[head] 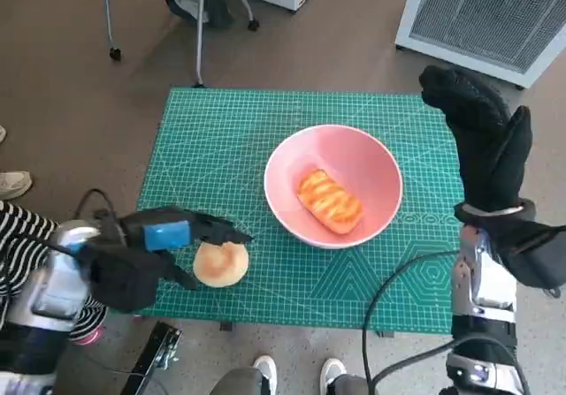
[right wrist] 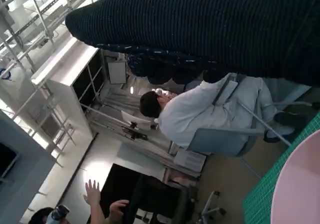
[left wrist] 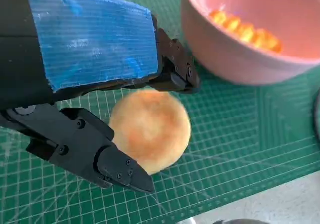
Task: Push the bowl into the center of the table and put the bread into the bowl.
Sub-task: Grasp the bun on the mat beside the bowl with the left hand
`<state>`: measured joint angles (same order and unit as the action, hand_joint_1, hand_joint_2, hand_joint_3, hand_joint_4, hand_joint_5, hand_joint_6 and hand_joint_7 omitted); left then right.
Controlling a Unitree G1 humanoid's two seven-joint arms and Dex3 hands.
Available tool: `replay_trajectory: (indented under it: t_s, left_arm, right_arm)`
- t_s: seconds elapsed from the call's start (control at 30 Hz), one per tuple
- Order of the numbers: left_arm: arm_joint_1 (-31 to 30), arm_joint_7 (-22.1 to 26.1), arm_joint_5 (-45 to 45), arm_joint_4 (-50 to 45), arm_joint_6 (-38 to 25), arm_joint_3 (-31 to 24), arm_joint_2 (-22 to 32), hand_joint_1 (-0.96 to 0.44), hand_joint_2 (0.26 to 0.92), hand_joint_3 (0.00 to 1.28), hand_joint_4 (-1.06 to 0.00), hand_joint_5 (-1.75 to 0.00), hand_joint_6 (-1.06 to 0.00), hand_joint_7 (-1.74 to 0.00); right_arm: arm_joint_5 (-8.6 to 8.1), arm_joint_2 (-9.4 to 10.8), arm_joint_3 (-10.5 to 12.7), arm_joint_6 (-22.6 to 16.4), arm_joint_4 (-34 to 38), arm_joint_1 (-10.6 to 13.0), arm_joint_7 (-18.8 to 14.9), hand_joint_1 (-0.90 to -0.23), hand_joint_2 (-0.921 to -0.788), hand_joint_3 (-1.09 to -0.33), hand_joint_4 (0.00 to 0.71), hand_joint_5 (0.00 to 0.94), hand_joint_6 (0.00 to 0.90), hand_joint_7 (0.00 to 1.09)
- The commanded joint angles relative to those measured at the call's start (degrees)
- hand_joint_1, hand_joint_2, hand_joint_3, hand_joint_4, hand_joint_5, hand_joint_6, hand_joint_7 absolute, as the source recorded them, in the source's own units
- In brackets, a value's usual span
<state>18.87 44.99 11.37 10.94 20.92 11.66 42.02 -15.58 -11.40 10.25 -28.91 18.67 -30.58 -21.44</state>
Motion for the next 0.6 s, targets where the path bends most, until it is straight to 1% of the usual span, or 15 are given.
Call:
replay_trajectory:
  t_s: [0.03, 0.13, 0.23, 0.27, 0.33, 0.37, 0.4, 0.43, 0.47, 0.5, 0.57, 0.6]
  left_arm:
    - [0.6, -2.4, 3.0, 3.6, 2.8, 1.9, -1.6, -0.25, 0.740, 0.00, -0.34, -0.01, -0.43, -0.01]
    - [0.7, -4.1, 5.1, 4.9, 3.8, 2.8, -2.1, -0.17, 0.738, 0.00, -0.38, -0.03, -0.47, -0.03]
    - [0.6, -5.9, 7.4, 5.1, 4.2, 3.6, -2.3, -0.09, 0.756, 0.01, -0.46, -0.05, -0.54, -0.06]
    - [0.6, -6.3, 8.0, 5.1, 4.2, 3.8, -2.4, -0.06, 0.774, 0.02, -0.53, -0.06, -0.59, -0.08]
    - [0.5, -7.2, 9.2, 5.0, 4.3, 4.4, -2.6, -0.02, 0.796, 0.03, -0.62, -0.09, -0.65, -0.11]
    - [0.5, -7.6, 9.7, 5.1, 4.6, 4.6, -2.6, 0.00, 0.814, 0.04, -0.68, -0.14, -0.68, -0.21]
    - [0.4, -8.0, 10.1, 5.1, 4.7, 4.8, -2.6, 0.00, 0.835, 0.05, -0.68, -0.34, -0.66, -0.41]
    - [0.3, -8.3, 10.2, 5.3, 5.1, 5.0, -2.7, 0.00, 0.866, 0.08, -0.66, -0.65, -0.62, -0.72]
    - [0.3, -8.5, 10.3, 5.5, 5.4, 5.1, -2.7, 0.00, 0.874, 0.10, -0.67, -0.84, -0.62, -0.88]
    - [0.3, -8.6, 10.2, 5.7, 5.8, 5.2, -2.7, 0.00, 0.880, 0.11, -0.68, -0.96, -0.61, -0.99]
    - [0.3, -8.5, 9.9, 5.9, 6.6, 5.3, -2.6, 0.00, 0.874, 0.12, -0.71, -1.06, -0.63, -1.06]
    - [0.4, -8.5, 9.7, 6.1, 6.9, 5.4, -2.5, 0.00, 0.871, 0.13, -0.73, -1.08, -0.63, -1.10]
  right_arm:
    - [0.32, -0.3, 0.2, 0.0, 0.6, 0.7, 0.0, -0.691, -0.921, -0.695, 0.149, 0.001, 0.045, 0.43]
    - [0.31, -0.4, 0.2, 0.0, 0.7, 0.7, 0.0, -0.691, -0.921, -0.695, 0.150, 0.001, 0.046, 0.43]
    - [0.32, -0.4, 0.2, -0.1, 0.7, 0.8, 0.0, -0.691, -0.921, -0.694, 0.150, 0.001, 0.046, 0.43]
    - [0.33, -0.4, 0.2, -0.2, 0.7, 0.7, 0.0, -0.691, -0.921, -0.694, 0.150, 0.001, 0.046, 0.43]
    - [0.34, -0.4, 0.3, -0.3, 0.8, 0.8, 0.0, -0.691, -0.921, -0.694, 0.150, 0.001, 0.046, 0.43]
    - [0.34, -0.4, 0.3, -0.3, 0.8, 0.8, 0.0, -0.691, -0.921, -0.694, 0.150, 0.001, 0.047, 0.43]
    - [0.34, -0.5, 0.3, -0.3, 0.8, 0.8, 0.0, -0.691, -0.921, -0.694, 0.150, 0.001, 0.047, 0.43]
    - [0.34, -0.5, 0.3, -0.3, 0.7, 0.8, 0.0, -0.691, -0.921, -0.694, 0.150, 0.001, 0.047, 0.43]
    - [0.38, -0.5, 0.3, -0.3, 0.7, 0.8, 0.0, -0.690, -0.921, -0.694, 0.150, 0.001, 0.046, 0.42]
    - [0.42, -0.5, 0.4, -0.2, 0.6, 0.8, 0.1, -0.689, -0.921, -0.695, 0.150, 0.001, 0.046, 0.42]
    - [0.45, -0.5, 0.4, -0.2, 0.5, 0.9, 0.1, -0.688, -0.921, -0.696, 0.149, 0.001, 0.046, 0.42]
    - [0.48, -0.5, 0.4, -0.2, 0.6, 0.8, 0.1, -0.688, -0.921, -0.696, 0.149, 0.001, 0.045, 0.42]
